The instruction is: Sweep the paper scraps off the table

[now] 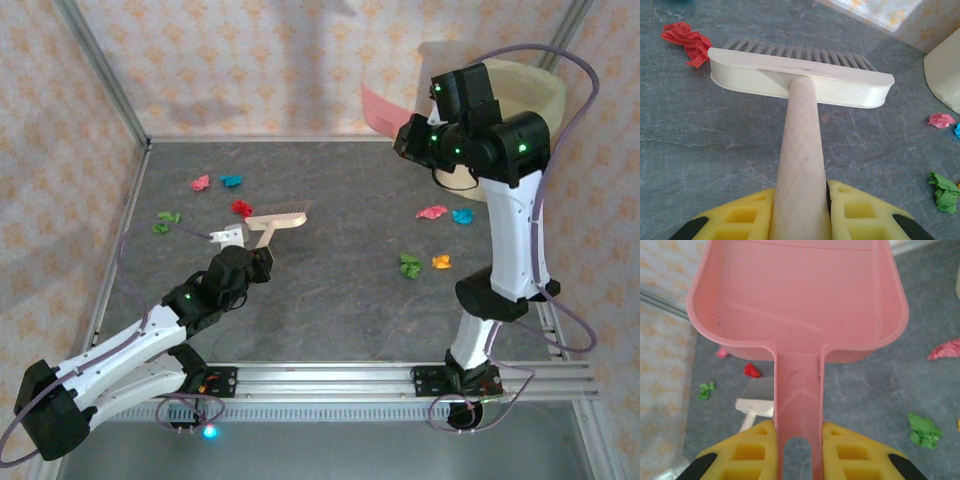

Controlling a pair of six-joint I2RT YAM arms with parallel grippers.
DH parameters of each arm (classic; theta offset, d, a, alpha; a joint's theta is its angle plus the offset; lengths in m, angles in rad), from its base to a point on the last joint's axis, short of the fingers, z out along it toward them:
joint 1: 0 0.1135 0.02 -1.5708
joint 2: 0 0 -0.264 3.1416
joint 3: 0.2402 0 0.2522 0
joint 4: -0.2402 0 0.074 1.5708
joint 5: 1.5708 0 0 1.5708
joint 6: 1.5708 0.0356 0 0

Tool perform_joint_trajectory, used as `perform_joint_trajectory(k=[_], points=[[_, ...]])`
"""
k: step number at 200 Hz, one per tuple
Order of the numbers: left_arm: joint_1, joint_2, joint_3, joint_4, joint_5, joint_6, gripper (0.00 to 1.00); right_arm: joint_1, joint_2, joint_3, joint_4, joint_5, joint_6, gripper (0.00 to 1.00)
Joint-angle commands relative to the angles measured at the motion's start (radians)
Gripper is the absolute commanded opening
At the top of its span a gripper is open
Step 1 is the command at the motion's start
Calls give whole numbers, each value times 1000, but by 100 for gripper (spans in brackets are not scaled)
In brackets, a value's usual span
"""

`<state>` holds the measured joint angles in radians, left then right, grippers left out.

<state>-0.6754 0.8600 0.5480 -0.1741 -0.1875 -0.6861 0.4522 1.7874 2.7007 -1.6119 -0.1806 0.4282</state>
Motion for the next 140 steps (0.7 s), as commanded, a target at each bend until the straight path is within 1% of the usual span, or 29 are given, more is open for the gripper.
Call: perform_joint_trajectory(k=[1,9,17,28,38,48,57,74,87,116,140], points=[[-9,5,33,30,2,10,0,-95,-184,-363,119,-123,-8,0],[-10,8,33,31,4,10,0,-155,-302,-601,303,-199,34,0],[-9,8,33,31,5,10,0,-214,-388,-769,426,-253,61,0],[-9,7,32,33,2,10,0,-250,-431,-861,447,-263,42,0],[-9,10,27,39,-3,10,0,-251,-450,-934,455,-275,20,0],[-9,17,27,43,-4,9,0,-249,-488,-1035,520,-311,25,0],[-9,27,30,42,-4,8,0,-236,-528,-1119,579,-301,36,0],[-9,41,37,39,-1,11,0,-172,-598,-1265,687,-220,41,0],[-8,44,35,39,-9,13,0,-90,-651,-1364,751,-152,35,0],[-9,27,33,32,-26,14,0,102,-678,-1548,805,0,-10,0],[-9,-20,10,40,-48,16,0,259,-706,-1673,863,125,-40,0]])
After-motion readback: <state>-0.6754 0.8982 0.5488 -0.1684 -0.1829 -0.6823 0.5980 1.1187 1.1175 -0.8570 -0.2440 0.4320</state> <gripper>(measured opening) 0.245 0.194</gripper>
